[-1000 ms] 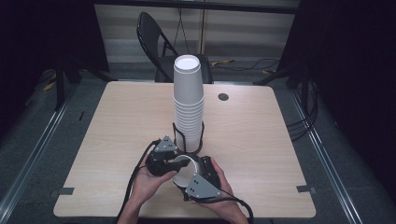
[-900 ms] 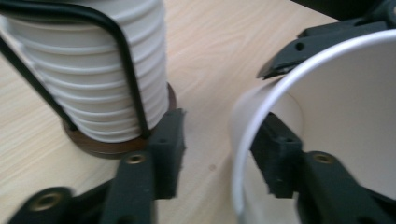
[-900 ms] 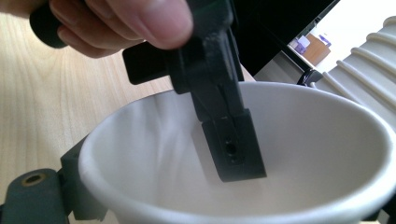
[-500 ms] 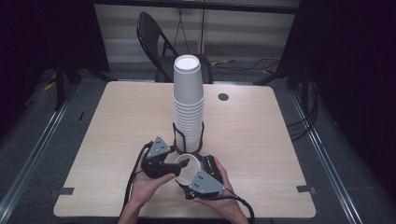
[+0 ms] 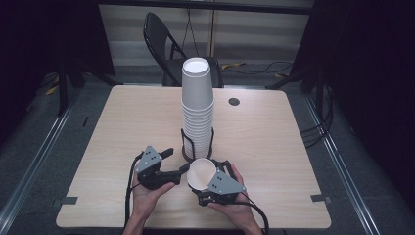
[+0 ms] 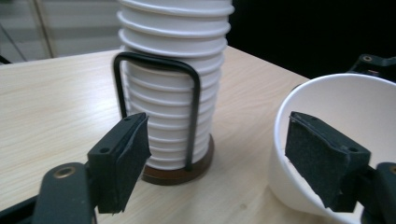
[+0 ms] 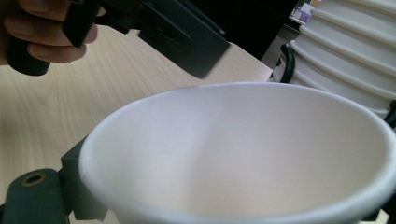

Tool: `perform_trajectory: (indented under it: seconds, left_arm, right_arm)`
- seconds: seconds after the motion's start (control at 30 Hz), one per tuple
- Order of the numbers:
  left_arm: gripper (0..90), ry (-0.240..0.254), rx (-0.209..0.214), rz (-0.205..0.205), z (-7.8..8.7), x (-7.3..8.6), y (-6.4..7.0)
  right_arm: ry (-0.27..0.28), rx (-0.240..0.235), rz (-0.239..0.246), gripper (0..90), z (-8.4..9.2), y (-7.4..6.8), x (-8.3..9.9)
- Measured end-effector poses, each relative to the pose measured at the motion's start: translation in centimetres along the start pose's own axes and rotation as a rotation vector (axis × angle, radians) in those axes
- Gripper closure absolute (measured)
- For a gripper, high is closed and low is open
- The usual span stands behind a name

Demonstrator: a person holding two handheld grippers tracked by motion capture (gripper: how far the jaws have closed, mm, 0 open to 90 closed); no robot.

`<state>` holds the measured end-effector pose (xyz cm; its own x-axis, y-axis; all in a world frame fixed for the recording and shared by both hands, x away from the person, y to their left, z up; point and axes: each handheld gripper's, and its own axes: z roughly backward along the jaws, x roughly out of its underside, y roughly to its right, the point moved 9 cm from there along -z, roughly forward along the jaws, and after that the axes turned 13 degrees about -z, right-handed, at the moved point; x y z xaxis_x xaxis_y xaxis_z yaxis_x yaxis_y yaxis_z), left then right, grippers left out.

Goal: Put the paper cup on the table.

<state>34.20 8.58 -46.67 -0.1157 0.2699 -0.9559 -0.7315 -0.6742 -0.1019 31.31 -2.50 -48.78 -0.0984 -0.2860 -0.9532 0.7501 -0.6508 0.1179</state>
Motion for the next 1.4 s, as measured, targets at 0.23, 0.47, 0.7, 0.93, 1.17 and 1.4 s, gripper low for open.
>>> perform_trajectory:
  seconds: [0.23, 0.47, 0.7, 0.93, 1.17, 1.4]
  left_arm:
    - [15.5, -0.001, -0.048, 0.008, 0.3, 0.7, -0.8]
    - [15.5, -0.022, -0.123, -0.003, 0.5, 1.9, -1.4]
    - [15.7, -0.015, -0.152, -0.015, 0.6, 3.7, -1.7]
    - [15.7, -0.014, -0.212, -0.024, 0.8, 4.8, -2.4]
    - [15.6, -0.005, -0.231, 0.0, 1.2, 5.5, -2.4]
    - [15.6, 0.016, -0.217, 0.0, 1.5, 5.8, -2.0]
  right_arm:
    - [0.0, 0.015, -0.082, 11.6, 0.1, 1.3, 0.1]
    - [0.001, 0.011, -0.178, 11.6, 0.4, 2.7, 0.2]
    - [0.008, 0.045, -0.292, 11.6, 0.8, 5.3, 0.6]
    - [0.031, 0.115, -0.352, 11.6, 1.1, 8.0, 0.2]
    - [0.061, 0.173, -0.392, 11.7, 1.3, 10.6, -0.4]
    - [0.083, 0.233, -0.426, 11.6, 1.5, 13.1, -0.8]
